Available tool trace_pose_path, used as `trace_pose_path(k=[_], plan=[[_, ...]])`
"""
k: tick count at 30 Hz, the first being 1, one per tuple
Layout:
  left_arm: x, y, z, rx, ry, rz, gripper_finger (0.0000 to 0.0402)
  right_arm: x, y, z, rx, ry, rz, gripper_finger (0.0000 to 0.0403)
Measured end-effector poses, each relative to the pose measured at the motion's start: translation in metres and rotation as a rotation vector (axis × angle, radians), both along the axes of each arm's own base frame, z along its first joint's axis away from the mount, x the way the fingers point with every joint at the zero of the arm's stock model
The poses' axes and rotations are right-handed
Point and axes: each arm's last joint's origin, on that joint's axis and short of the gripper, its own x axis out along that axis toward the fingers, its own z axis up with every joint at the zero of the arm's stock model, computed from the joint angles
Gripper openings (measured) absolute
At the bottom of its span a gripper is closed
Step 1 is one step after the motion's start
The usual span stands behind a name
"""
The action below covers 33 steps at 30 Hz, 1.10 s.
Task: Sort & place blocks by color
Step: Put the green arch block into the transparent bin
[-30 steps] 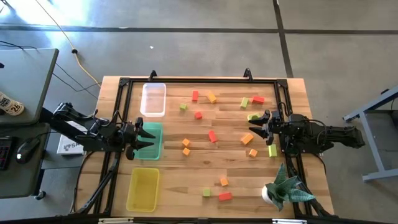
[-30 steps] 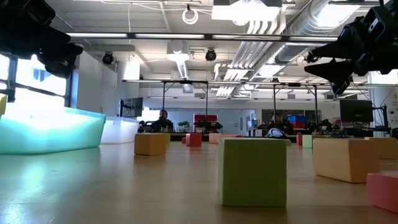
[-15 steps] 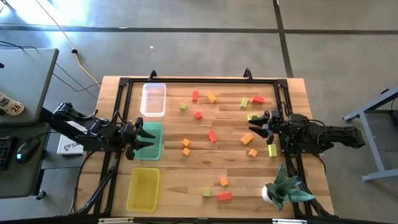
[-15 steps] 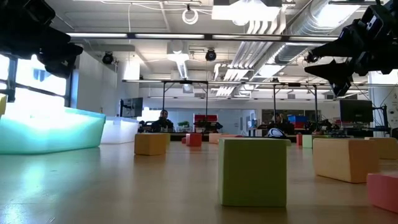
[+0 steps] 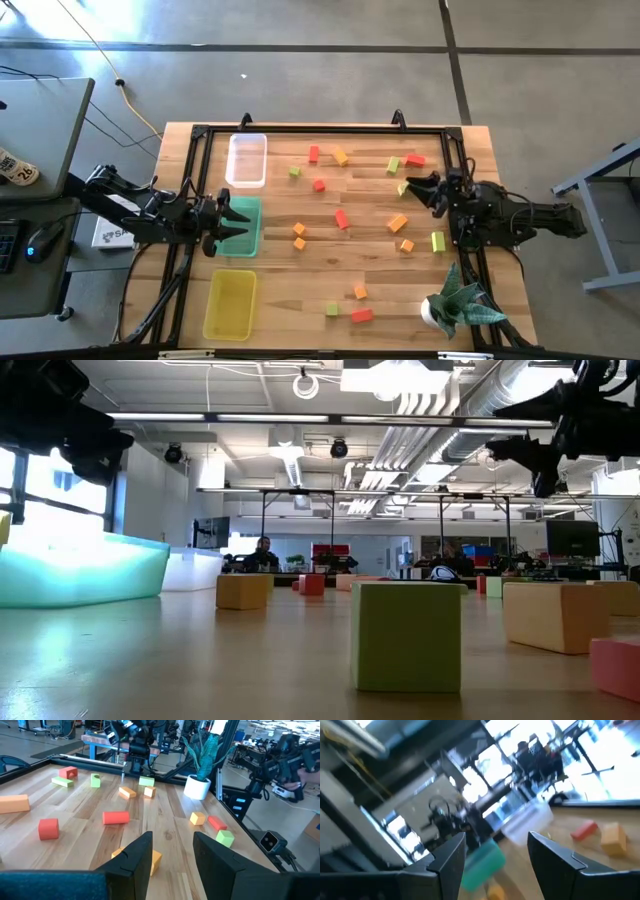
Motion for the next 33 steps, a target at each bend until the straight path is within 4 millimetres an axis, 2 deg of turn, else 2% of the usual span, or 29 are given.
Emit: trace_pose_path(k=[10, 16, 21, 26, 33], plan=[[0.0, 0.0, 0.0, 0.001, -0.001, 0.009, 0.0131, -0.007, -0.002, 0.017, 0.012, -0.195, -0.098, 0.0202], [0.0, 0.0, 0.001, -0.004, -0.015, 0.011, 0.0131, -0.013, -0.002, 0.039, -0.006, -0.186, -0.119, 0.0202], [0.0, 0.001, 0.003, -0.009, -0.035, 0.025, 0.0131, -0.02, -0.003, 0.069, -0.045, -0.079, -0.179, 0.0202], [0.0, 0.001, 0.004, -0.013, -0.038, 0.029, 0.0131, -0.024, -0.005, 0.093, -0.036, 0.117, -0.262, 0.0202], [0.0, 0.002, 0.004, -0.107, -0.049, 0.071, 0.0131, -0.016, -0.007, 0.119, 0.048, 0.394, -0.314, 0.0202]])
